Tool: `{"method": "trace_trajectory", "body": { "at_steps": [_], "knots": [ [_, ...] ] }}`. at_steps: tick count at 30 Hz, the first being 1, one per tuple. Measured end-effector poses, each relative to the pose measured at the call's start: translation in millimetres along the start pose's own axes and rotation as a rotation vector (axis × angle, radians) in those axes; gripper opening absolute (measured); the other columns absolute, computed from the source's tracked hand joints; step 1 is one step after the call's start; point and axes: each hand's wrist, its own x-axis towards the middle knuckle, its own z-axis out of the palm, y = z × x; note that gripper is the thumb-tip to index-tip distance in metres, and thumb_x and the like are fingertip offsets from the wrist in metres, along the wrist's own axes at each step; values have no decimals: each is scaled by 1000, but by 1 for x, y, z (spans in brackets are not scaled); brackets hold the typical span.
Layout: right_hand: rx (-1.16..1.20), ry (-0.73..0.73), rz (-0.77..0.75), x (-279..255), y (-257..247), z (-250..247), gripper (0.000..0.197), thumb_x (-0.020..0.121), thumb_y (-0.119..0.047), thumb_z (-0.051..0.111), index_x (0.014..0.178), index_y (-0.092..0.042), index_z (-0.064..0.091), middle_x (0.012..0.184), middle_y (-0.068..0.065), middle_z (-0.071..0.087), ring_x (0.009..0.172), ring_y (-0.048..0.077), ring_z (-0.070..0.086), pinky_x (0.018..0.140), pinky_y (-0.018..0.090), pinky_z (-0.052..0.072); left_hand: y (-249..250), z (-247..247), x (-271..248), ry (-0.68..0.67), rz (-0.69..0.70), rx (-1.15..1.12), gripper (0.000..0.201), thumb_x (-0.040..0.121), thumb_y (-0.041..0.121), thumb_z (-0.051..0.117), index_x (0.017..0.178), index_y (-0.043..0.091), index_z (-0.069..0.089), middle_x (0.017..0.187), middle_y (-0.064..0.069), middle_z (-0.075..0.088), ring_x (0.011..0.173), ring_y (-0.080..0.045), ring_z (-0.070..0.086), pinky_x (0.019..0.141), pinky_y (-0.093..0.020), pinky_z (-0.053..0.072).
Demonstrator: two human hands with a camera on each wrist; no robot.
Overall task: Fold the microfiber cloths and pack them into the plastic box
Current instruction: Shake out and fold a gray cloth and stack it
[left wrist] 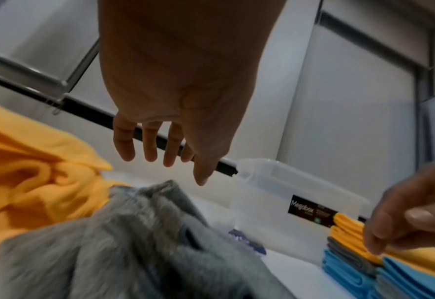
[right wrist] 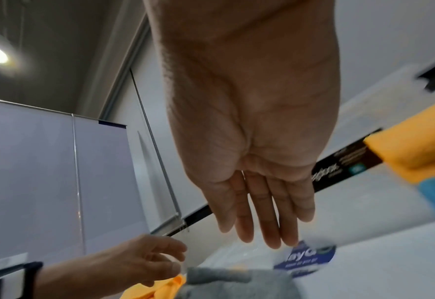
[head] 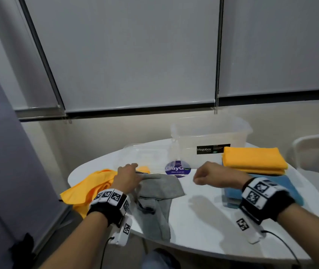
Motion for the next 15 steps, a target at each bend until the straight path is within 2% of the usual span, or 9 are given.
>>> {"method": "trace_trajectory", "body": {
  "at_steps": [3, 6, 8, 11, 13, 15],
  "knots": [
    [78, -18, -37, 25, -26, 30, 17, 91, -23, 66, 98, -12, 77, 96, 1, 74, 82, 9, 60, 70, 20, 47, -5, 15, -4, -48, -56, 14, 41, 84, 40, 66, 121, 23, 63, 121, -8, 64, 120, -37, 51, 94, -46, 49],
    [164, -38, -48, 47, -39, 54, 15, 89, -22, 69, 92, -10, 77, 93, 3, 75, 79, 8, 60, 74, 27, 50, -3, 26, -9, 44, -52, 25, 17, 88, 30, 64, 100, 21, 72, 110, -6, 65, 113, -35, 48, 88, -46, 49],
    [199, -22, 4, 59, -39, 64, 12, 88, -20, 69, 84, -10, 73, 81, 2, 69, 71, 10, 55, 66, 26, 46, -2, 28, -8, 114, -15, 19, 19, 92, 23, 58, 98, 19, 75, 106, -6, 67, 108, -34, 48, 85, -45, 49],
    [255, 36, 150, 76, -27, 75, 21, 86, -14, 67, 74, 2, 60, 73, 11, 49, 66, 18, 46, 61, 27, 36, -3, 24, -1, 148, 34, -47, 22, 93, 22, 54, 99, 17, 74, 101, -7, 69, 102, -33, 55, 83, -45, 50],
    [274, 95, 255, 85, -14, 85, 24, 85, -15, 67, 70, -4, 51, 73, 10, 52, 67, 21, 50, 58, 26, 40, -6, 22, 1, 138, 25, -118, 19, 89, 23, 58, 99, 13, 70, 99, -9, 68, 98, -32, 60, 82, -41, 51],
    [263, 152, 331, 92, -6, 97, 26, 86, -20, 68, 74, -13, 46, 89, 12, 61, 79, 23, 55, 56, 25, 41, -8, 25, -4, 63, 54, -214, 21, 81, 21, 65, 99, 11, 66, 99, -10, 65, 95, -30, 61, 76, -31, 46]
  ]
}}
